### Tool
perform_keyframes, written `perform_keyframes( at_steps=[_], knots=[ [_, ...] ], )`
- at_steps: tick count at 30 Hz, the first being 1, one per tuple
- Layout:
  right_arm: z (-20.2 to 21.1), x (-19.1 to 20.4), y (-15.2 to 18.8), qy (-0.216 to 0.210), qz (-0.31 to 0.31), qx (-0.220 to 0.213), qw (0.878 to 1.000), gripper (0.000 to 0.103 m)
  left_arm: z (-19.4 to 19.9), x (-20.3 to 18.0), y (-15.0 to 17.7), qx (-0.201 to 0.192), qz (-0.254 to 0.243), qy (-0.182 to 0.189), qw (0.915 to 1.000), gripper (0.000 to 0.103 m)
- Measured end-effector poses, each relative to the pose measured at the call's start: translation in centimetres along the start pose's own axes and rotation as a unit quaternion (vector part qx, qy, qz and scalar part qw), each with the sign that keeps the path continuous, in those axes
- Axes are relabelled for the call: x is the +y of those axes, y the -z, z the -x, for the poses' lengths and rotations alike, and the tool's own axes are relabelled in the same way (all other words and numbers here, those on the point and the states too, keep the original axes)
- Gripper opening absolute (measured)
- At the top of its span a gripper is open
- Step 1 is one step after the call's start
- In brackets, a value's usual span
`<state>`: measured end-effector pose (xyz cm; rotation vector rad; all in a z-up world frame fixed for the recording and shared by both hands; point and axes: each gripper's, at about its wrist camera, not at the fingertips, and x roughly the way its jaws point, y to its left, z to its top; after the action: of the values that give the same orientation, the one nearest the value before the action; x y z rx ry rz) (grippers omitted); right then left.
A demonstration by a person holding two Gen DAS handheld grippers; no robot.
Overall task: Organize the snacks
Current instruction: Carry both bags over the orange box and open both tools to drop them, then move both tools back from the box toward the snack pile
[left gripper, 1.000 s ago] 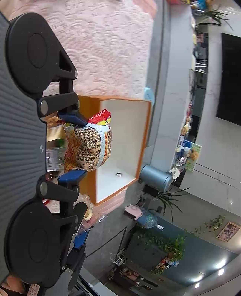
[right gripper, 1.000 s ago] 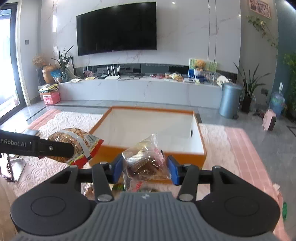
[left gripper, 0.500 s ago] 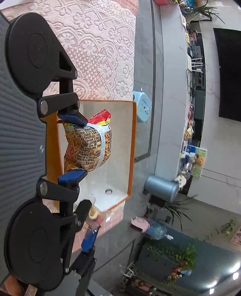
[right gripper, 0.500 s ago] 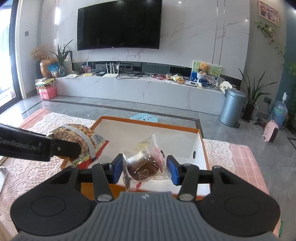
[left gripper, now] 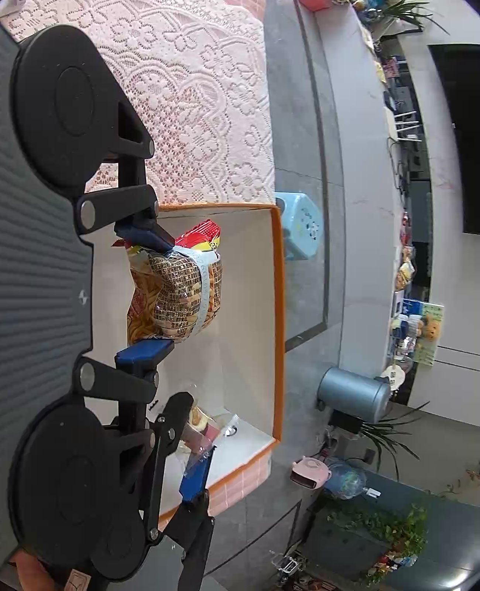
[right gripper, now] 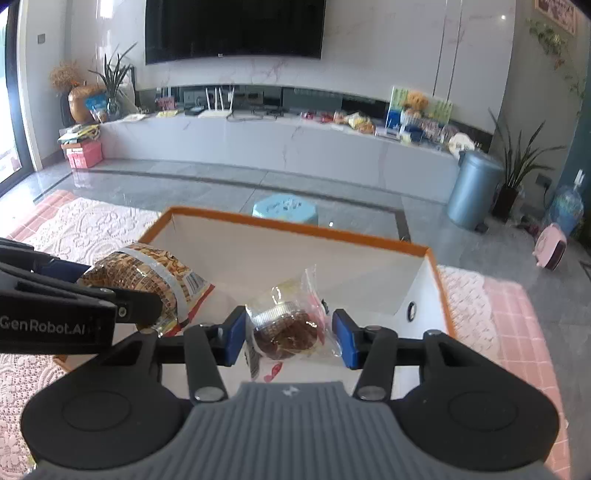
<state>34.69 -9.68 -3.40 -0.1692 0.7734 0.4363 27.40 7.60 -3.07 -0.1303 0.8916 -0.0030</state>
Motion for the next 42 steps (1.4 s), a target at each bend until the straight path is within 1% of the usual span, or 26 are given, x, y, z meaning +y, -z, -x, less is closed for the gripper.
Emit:
perform_keyframes(
  at_steps=[7, 15, 18, 19, 20, 23, 24, 27, 29, 30, 31, 32, 34, 37, 42],
  knots=[
    [-2.8, 0.4, -0.2, -0.007, -0.006, 0.043, 0.999, 0.049, -0.9, 0.4, 0.2, 0.014, -0.008, -0.003, 0.9999, 0.059],
    [-4.1, 0.7, -0.2, -0.011, -0.014, 0.079, 0.997, 0.049, -1.3, 0.2, 0.1, 0.026, -0.015, -0.011, 0.9995, 0.061],
    [-4.3, 0.7, -0.2, -0.01, -0.014, 0.09, 0.996, 0.049, -1.1, 0.1, 0.1, 0.025, -0.016, -0.015, 0.9994, 0.062],
    [-4.3, 0.7, -0.2, -0.01, -0.014, 0.093, 0.995, 0.05, -1.0, 0.0, 0.1, 0.022, -0.017, -0.017, 0.9995, 0.065],
    [-4.3, 0.7, -0.2, -0.011, -0.015, 0.096, 0.995, 0.05, -0.9, 0.0, 0.1, 0.018, -0.018, -0.016, 0.9996, 0.066],
    [-4.3, 0.6, -0.3, -0.01, -0.018, 0.107, 0.994, 0.05, -0.4, 0.1, -0.1, -0.001, -0.015, -0.016, 0.9998, 0.075],
    [-4.2, 0.5, -0.3, -0.009, -0.019, 0.108, 0.994, 0.05, -0.2, 0.1, -0.1, -0.005, -0.013, -0.016, 0.9998, 0.077],
    [-3.7, 0.4, -0.3, -0.013, -0.02, 0.11, 0.994, 0.05, 0.7, 0.1, -0.2, -0.017, -0.01, -0.012, 0.9997, 0.079],
    [-3.3, 0.5, -0.3, -0.011, -0.02, 0.108, 0.994, 0.053, 1.2, -0.1, -0.3, -0.022, -0.011, -0.014, 0.9996, 0.079],
    [-3.1, 0.5, -0.4, -0.01, -0.021, 0.106, 0.994, 0.058, 1.6, -0.2, -0.2, -0.025, -0.012, -0.016, 0.9995, 0.079],
    [-2.8, 0.5, -0.4, -0.009, -0.023, 0.103, 0.994, 0.061, 1.8, -0.3, -0.2, -0.027, -0.011, -0.019, 0.9994, 0.079],
    [-2.4, 0.6, -0.5, -0.007, -0.022, 0.1, 0.995, 0.062, 2.1, -0.4, -0.3, -0.027, -0.011, -0.021, 0.9994, 0.08],
    [-1.6, 0.7, -0.5, -0.005, -0.017, 0.095, 0.995, 0.068, 2.8, -0.8, -0.3, -0.03, -0.01, -0.025, 0.9992, 0.08],
    [-0.2, 0.8, -0.6, 0.0, -0.008, 0.086, 0.996, 0.072, 4.3, -1.0, -0.2, -0.041, -0.006, -0.022, 0.9989, 0.08],
    [2.7, 0.3, -0.2, 0.011, 0.002, 0.07, 0.997, 0.076, 6.8, -1.5, 0.0, -0.038, -0.016, -0.019, 0.999, 0.08]
  ],
)
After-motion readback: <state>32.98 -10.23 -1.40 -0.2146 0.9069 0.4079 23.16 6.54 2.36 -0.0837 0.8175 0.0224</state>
